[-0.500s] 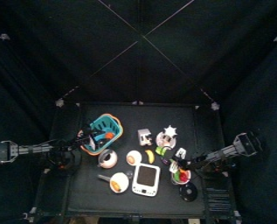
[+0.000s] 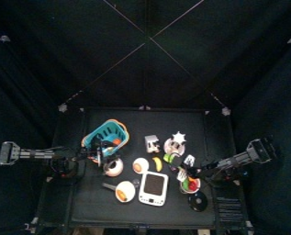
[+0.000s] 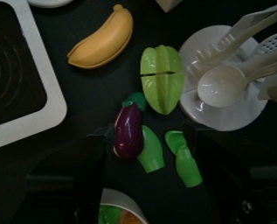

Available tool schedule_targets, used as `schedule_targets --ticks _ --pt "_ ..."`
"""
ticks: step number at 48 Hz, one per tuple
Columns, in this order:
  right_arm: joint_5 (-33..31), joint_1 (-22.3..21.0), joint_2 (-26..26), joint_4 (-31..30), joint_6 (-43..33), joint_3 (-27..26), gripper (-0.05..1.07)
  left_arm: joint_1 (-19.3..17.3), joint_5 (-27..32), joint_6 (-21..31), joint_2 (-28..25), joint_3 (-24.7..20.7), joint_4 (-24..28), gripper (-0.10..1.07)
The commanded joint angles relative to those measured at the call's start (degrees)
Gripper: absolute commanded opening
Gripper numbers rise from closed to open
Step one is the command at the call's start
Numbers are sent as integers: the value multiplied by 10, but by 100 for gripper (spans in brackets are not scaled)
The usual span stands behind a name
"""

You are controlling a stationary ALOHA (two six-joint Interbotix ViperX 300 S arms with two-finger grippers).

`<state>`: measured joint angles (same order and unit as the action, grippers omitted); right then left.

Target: Grab starfruit

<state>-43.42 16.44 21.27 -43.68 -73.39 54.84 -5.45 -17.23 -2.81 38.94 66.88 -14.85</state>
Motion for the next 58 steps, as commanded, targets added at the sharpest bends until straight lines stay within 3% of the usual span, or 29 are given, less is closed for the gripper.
schedule_targets --ticks 1,13,26,44,58 --pt "-1 -2 0 -2 -1 -10 94 9 -4 -2 -13 -38 36 102" --pt "2 -2 -11 1 1 -18 94 5 -5 0 -59 -72 106 102" --pt "7 -4 -16 11 -8 -24 94 7 -67 1 -114 -66 92 102" --pt "30 -5 -70 33 -2 -28 94 19 -134 1 -153 -69 92 102" --pt "11 -39 -74 -20 -5 -40 94 19 -147 2 -168 -69 91 102"
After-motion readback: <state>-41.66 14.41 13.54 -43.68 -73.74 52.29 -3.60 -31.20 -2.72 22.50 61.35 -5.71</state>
